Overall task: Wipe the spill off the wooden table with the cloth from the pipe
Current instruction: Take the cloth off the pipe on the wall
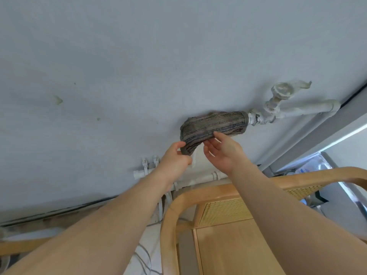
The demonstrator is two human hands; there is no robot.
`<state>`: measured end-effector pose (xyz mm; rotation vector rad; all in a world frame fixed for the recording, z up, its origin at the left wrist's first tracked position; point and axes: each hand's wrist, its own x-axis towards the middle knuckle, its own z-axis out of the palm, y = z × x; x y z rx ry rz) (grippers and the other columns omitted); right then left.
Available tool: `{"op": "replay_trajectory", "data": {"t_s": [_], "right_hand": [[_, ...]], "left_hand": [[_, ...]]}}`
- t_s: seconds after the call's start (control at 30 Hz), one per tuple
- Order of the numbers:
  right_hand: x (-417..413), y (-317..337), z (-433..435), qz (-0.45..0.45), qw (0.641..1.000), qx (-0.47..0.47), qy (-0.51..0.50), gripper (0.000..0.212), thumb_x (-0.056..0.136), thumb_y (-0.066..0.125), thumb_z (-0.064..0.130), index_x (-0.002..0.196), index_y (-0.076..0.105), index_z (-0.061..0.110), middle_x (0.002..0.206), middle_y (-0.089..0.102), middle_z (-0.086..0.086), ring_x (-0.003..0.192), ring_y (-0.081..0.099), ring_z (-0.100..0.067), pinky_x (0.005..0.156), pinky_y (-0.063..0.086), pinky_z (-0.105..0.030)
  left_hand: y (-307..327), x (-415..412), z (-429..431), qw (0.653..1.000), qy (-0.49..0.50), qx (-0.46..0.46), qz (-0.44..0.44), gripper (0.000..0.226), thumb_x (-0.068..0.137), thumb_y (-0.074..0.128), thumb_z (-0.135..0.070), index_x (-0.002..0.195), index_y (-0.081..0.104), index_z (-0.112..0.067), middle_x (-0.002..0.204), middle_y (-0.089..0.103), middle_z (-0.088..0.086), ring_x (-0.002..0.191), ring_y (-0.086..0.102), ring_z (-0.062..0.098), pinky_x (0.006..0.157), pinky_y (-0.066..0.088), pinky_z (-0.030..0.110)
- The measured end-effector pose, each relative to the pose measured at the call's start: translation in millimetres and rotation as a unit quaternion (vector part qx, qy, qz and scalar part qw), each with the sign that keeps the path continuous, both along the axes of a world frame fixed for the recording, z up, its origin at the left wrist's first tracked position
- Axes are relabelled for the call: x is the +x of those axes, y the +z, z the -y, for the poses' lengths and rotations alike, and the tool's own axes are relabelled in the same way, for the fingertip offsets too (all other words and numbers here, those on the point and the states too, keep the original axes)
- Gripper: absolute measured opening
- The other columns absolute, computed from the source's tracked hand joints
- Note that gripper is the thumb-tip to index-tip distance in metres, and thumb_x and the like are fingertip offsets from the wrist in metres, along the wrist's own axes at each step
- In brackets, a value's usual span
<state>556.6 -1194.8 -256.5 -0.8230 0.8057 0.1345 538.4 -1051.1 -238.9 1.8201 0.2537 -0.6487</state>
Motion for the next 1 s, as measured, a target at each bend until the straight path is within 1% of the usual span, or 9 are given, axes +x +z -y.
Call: {"op": "replay_trajectory", "data": {"t_s": [0.2, 0.3, 0.47, 0.57, 0.63, 0.7, 0.8, 0.9, 1.0], "right_hand": [[-43, 47, -15, 0.050, 0.997, -0.052, 0.039, 0.006, 0.093, 0.063, 0.013, 0.090, 0.060, 0.008, 0.064, 0.059, -0.003, 0.059, 0.056, -0.013, 0.058, 0.047, -0.023], [-82, 84, -35, 0.072, 0.992, -0.059, 0.081, 0.015, 0.089, 0.068, 0.013, 0.080, 0.057, 0.010, 0.060, 0.052, -0.002, 0.052, 0.050, -0.010, 0.051, 0.045, -0.022], [-140, 147, -71, 0.089, 0.984, -0.113, 0.109, 0.017, 0.086, 0.072, 0.018, 0.076, 0.061, 0.008, 0.062, 0.053, -0.003, 0.050, 0.045, -0.009, 0.045, 0.039, -0.018], [-175, 187, -96, 0.132, 0.976, -0.121, 0.123, 0.009, 0.092, 0.064, 0.017, 0.086, 0.069, 0.011, 0.067, 0.061, 0.003, 0.057, 0.052, -0.006, 0.054, 0.042, -0.019], [-198, 208, -118, 0.174, 0.958, -0.158, 0.162, 0.004, 0.091, 0.065, 0.021, 0.091, 0.068, 0.018, 0.080, 0.066, 0.007, 0.074, 0.060, -0.003, 0.071, 0.044, -0.024], [-220, 222, -142, 0.220, 0.935, -0.187, 0.203, 0.030, 0.082, 0.075, 0.033, 0.109, 0.063, 0.028, 0.109, 0.065, 0.010, 0.103, 0.061, -0.003, 0.088, 0.046, -0.029], [-248, 239, -171, 0.282, 0.896, -0.150, 0.308, 0.070, 0.069, 0.078, 0.057, 0.133, 0.048, 0.048, 0.143, 0.049, 0.009, 0.134, 0.046, -0.013, 0.106, 0.042, -0.041], [-280, 261, -198, 0.310, 0.850, -0.081, 0.419, 0.083, 0.077, 0.068, 0.062, 0.140, 0.048, 0.013, 0.134, 0.059, -0.015, 0.123, 0.057, -0.029, 0.096, 0.051, -0.040], [-305, 267, -224, 0.319, 0.822, -0.061, 0.468, 0.082, 0.076, 0.071, 0.056, 0.124, 0.057, -0.009, 0.120, 0.063, -0.028, 0.110, 0.064, -0.033, 0.091, 0.054, -0.038]], "left_hand": [[32, -37, 0, 0.990, -0.027, 0.047, 0.129, 0.050, 0.085, 0.066, -0.021, 0.131, 0.047, -0.030, 0.111, 0.054, -0.009, 0.107, 0.051, 0.006, 0.088, 0.041, 0.022], [70, -70, -11, 0.982, -0.052, 0.052, 0.177, 0.030, 0.084, 0.067, -0.032, 0.111, 0.055, -0.034, 0.102, 0.061, -0.012, 0.092, 0.058, -0.001, 0.074, 0.045, 0.011], [142, -130, -48, 0.992, 0.035, -0.034, 0.119, 0.022, 0.090, 0.049, -0.002, 0.097, 0.063, -0.019, 0.077, 0.066, 0.002, 0.051, 0.056, 0.000, 0.045, 0.044, 0.014], [178, -162, -79, 0.985, 0.119, -0.091, 0.085, 0.029, 0.094, 0.038, -0.001, 0.096, 0.064, -0.014, 0.077, 0.070, 0.003, 0.065, 0.063, 0.013, 0.059, 0.053, 0.029], [198, -185, -104, 0.979, 0.142, -0.123, 0.083, 0.028, 0.094, 0.039, -0.007, 0.103, 0.065, -0.009, 0.095, 0.072, 0.010, 0.089, 0.067, 0.023, 0.085, 0.054, 0.039], [224, -211, -129, 0.978, 0.130, -0.142, 0.081, 0.034, 0.089, 0.045, -0.024, 0.114, 0.065, -0.013, 0.109, 0.070, 0.009, 0.105, 0.065, 0.023, 0.098, 0.048, 0.047], [261, -251, -165, 0.980, 0.085, -0.158, 0.089, 0.032, 0.094, 0.044, -0.026, 0.112, 0.067, -0.014, 0.108, 0.070, 0.012, 0.105, 0.065, 0.024, 0.094, 0.050, 0.043], [290, -290, -201, 0.977, 0.086, -0.166, 0.105, 0.032, 0.099, 0.041, -0.018, 0.088, 0.070, -0.012, 0.085, 0.074, 0.008, 0.082, 0.070, 0.015, 0.076, 0.053, 0.028], [306, -325, -238, 0.972, 0.100, -0.179, 0.113, 0.031, 0.099, 0.044, -0.017, 0.081, 0.068, -0.009, 0.073, 0.073, 0.001, 0.068, 0.068, 0.007, 0.064, 0.051, 0.019]]}}
